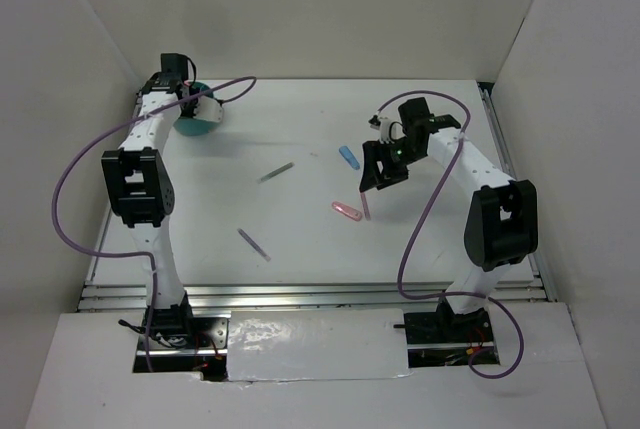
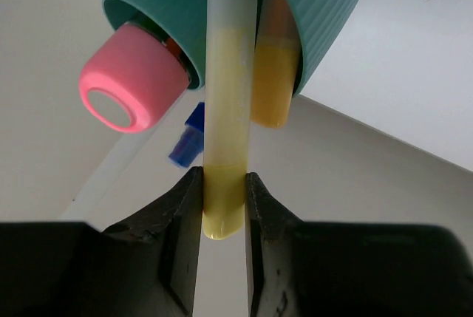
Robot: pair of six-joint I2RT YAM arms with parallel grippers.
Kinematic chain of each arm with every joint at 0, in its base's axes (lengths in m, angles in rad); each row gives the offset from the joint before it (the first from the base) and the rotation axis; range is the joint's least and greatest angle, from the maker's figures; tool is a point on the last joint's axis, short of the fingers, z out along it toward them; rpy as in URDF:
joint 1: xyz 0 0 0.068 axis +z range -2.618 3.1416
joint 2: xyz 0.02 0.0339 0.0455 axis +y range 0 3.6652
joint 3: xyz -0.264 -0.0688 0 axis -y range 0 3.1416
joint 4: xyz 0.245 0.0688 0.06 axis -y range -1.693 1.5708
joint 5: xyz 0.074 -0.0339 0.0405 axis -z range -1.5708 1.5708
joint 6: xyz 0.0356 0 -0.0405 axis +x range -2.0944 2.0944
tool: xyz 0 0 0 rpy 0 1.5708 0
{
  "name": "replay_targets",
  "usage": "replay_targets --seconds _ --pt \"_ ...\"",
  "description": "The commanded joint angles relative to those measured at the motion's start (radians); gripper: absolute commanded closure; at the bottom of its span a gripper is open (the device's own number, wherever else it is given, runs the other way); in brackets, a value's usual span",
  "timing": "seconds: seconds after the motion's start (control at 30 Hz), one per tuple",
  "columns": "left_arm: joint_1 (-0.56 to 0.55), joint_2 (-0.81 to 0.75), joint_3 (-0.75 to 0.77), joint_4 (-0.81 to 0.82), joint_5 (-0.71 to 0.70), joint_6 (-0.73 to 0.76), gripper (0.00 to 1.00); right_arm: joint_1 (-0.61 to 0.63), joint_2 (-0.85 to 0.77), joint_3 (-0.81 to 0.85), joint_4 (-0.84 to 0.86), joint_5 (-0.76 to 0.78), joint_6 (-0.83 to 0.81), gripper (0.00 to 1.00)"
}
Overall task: Sort the stationery into containers
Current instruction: Place the stationery in the storage box.
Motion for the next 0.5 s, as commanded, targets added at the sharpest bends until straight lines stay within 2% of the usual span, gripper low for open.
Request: replay_targets --seconds 0.0,0.07,0.13,0.17,0.2,0.3,0.37,0.47 --pt "-0.010 0.014 0.044 0.003 0.002 -0.028 0.68 -0.011 -0.039 -0.008 0.012 0.008 -0.010 0.30" --pt "-0.012 0.007 0.041 0.006 0.019 -0.038 0.57 -0.014 -0.039 -0.009 0.010 0.006 -0.010 0.30" --pt "-0.016 0.004 0.041 0.006 0.027 -0.042 0.51 -0.017 -0.037 -0.005 0.007 0.006 -0.010 0.29" --pt "-0.021 0.003 0.043 0.012 0.033 -0.048 0.43 -0.016 -0.037 -0.002 0.004 0.006 -0.010 0.29" --pt "-0.022 0.000 0.046 0.012 0.034 -0.051 0.40 -0.016 -0.036 0.000 0.004 0.006 -0.010 0.29" --pt "-0.025 -0.011 0.066 -0.006 0.057 -0.064 0.23 -0.016 -0.042 0.000 0.001 0.008 -0.008 0.29" --pt "-0.029 -0.020 0.089 -0.015 0.077 -0.073 0.20 -0.017 -0.048 0.001 -0.003 0.006 -0.008 0.29" --pt "-0.029 -0.052 0.161 -0.070 0.143 -0.105 0.24 -0.019 -0.068 0.004 -0.009 0.009 -0.008 0.29"
